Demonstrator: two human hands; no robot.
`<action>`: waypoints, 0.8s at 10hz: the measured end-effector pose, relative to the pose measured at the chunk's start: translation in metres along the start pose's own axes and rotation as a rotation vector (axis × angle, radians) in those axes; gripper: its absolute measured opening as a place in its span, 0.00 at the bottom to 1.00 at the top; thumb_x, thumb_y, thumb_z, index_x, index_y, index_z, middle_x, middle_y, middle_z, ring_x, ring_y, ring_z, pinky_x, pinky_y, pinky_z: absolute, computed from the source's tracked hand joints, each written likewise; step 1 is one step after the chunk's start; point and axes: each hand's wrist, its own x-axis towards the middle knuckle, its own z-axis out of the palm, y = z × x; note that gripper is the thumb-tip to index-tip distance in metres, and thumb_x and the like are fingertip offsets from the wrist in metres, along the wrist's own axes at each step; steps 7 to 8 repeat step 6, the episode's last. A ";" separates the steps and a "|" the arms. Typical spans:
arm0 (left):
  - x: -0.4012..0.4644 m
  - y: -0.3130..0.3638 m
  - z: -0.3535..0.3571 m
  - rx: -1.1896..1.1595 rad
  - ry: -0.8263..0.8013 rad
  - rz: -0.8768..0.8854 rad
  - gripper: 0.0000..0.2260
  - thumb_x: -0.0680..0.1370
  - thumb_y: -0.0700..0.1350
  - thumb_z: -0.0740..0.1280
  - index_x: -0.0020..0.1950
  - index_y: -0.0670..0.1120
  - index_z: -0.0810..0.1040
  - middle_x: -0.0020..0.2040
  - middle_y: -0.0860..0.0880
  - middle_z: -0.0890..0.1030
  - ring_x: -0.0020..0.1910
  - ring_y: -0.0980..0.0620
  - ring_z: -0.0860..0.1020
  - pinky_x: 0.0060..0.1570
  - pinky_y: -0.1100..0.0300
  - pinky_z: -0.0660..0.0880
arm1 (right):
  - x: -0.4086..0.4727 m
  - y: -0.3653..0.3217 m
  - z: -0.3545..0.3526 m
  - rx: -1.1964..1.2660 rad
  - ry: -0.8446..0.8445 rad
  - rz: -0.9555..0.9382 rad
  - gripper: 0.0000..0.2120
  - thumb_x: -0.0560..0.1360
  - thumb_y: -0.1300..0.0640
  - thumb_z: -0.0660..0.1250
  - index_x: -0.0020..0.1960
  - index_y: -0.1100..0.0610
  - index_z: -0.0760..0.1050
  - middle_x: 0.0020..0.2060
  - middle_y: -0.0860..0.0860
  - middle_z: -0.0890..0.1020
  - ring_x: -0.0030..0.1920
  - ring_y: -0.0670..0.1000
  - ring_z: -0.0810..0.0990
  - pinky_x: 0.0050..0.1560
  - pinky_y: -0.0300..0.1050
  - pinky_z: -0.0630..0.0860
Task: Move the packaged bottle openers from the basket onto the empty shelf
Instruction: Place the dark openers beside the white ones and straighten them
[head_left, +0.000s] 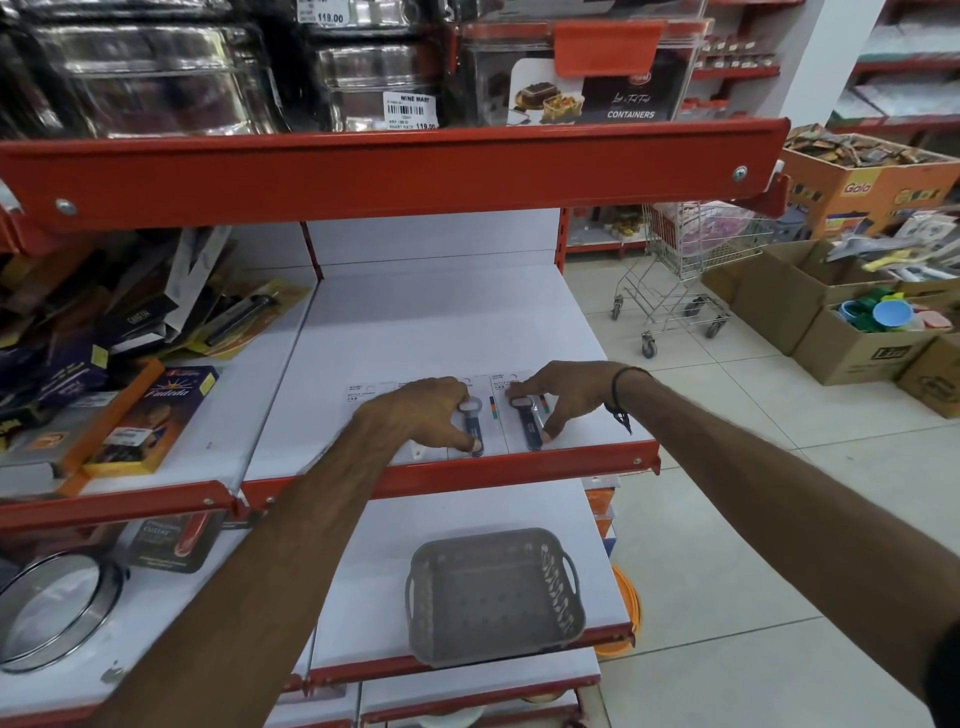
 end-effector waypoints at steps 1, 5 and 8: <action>-0.001 0.001 -0.001 -0.010 0.000 0.003 0.32 0.68 0.63 0.72 0.65 0.48 0.71 0.61 0.48 0.76 0.54 0.48 0.75 0.58 0.48 0.77 | -0.001 -0.003 0.003 0.000 0.005 0.000 0.38 0.73 0.53 0.74 0.78 0.53 0.60 0.78 0.52 0.61 0.77 0.56 0.60 0.78 0.57 0.56; -0.013 0.006 -0.004 0.022 0.007 -0.014 0.32 0.70 0.64 0.70 0.67 0.48 0.71 0.65 0.47 0.76 0.54 0.48 0.73 0.55 0.53 0.73 | -0.011 -0.013 0.002 0.008 0.058 0.023 0.41 0.71 0.53 0.76 0.78 0.52 0.60 0.78 0.52 0.63 0.76 0.55 0.61 0.76 0.54 0.57; -0.023 0.007 -0.001 0.066 0.119 0.023 0.31 0.74 0.62 0.68 0.71 0.48 0.69 0.71 0.47 0.74 0.63 0.45 0.74 0.64 0.50 0.71 | -0.021 -0.021 0.003 0.061 0.158 -0.033 0.39 0.69 0.53 0.77 0.76 0.53 0.64 0.75 0.53 0.68 0.74 0.55 0.66 0.73 0.49 0.60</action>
